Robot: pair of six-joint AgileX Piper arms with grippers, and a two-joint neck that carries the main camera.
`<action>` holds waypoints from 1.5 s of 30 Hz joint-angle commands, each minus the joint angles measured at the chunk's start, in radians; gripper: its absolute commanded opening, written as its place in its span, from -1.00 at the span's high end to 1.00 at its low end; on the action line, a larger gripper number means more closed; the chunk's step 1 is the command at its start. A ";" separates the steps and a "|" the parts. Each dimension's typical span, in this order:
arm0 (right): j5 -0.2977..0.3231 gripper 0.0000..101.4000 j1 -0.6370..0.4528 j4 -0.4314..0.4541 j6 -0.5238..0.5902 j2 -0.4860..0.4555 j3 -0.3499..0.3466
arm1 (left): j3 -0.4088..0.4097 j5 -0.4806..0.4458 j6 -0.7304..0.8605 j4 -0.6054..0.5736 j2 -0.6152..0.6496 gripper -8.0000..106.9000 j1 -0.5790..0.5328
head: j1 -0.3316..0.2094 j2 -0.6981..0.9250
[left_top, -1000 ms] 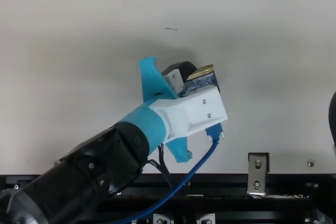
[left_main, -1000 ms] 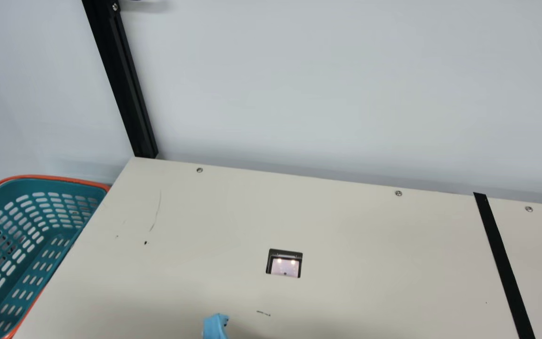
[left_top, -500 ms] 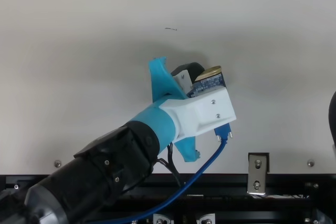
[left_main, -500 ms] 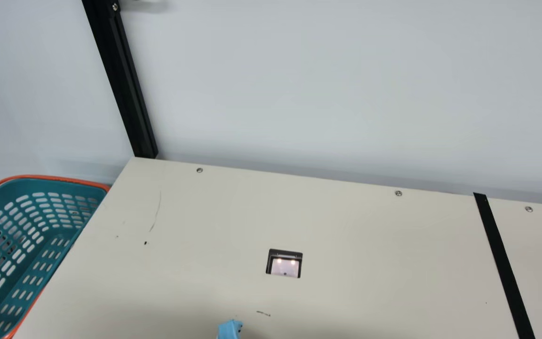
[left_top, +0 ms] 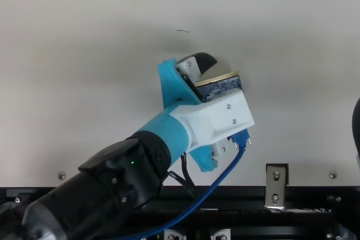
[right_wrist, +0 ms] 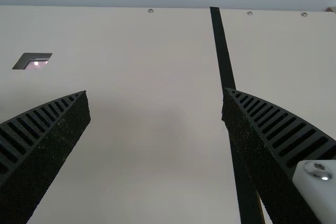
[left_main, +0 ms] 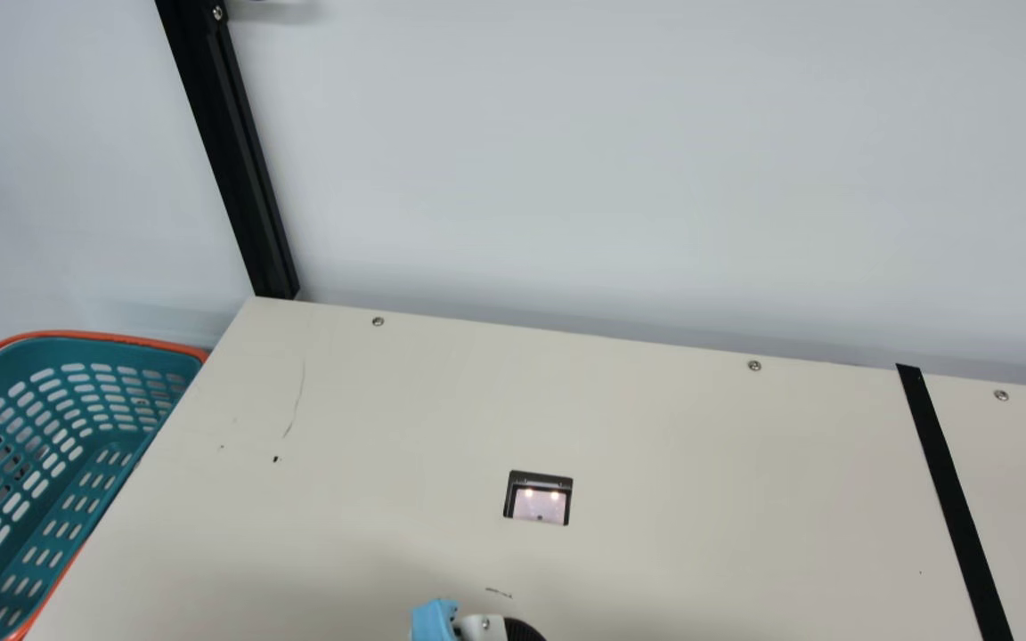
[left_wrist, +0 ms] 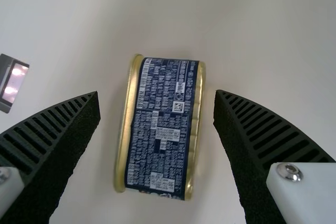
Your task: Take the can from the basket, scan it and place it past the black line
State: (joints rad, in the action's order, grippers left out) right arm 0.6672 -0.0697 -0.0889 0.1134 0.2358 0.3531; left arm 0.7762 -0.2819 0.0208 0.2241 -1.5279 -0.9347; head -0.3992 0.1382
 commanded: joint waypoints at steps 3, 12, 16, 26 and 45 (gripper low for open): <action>0.000 -1.00 0.000 0.000 0.000 0.000 0.000 | 0.007 -0.017 -0.063 0.032 0.040 -0.71 0.008 | -0.037 -0.008; 0.000 -1.00 0.000 0.000 0.000 0.000 0.000 | 0.036 -0.108 -0.200 0.072 0.223 -0.71 0.050 | -0.037 -0.008; 0.000 -1.00 0.000 0.000 0.000 0.000 0.000 | 0.055 -0.137 -0.314 0.104 0.324 -0.71 0.114 | -0.037 -0.008; 0.000 -1.00 0.000 0.000 0.000 0.000 0.000 | 0.100 -0.156 -0.696 0.236 0.519 -0.71 0.297 | -0.037 -0.008; 0.000 -1.00 0.000 0.000 0.000 0.000 0.000 | 0.055 -0.149 -1.306 0.486 0.808 -0.71 0.706 | -0.037 -0.008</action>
State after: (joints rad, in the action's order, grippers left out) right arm 0.6672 -0.0697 -0.0889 0.1134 0.2358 0.3531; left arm 0.8362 -0.4285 -1.2070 0.7038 -0.7459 -0.2776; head -0.3992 0.1382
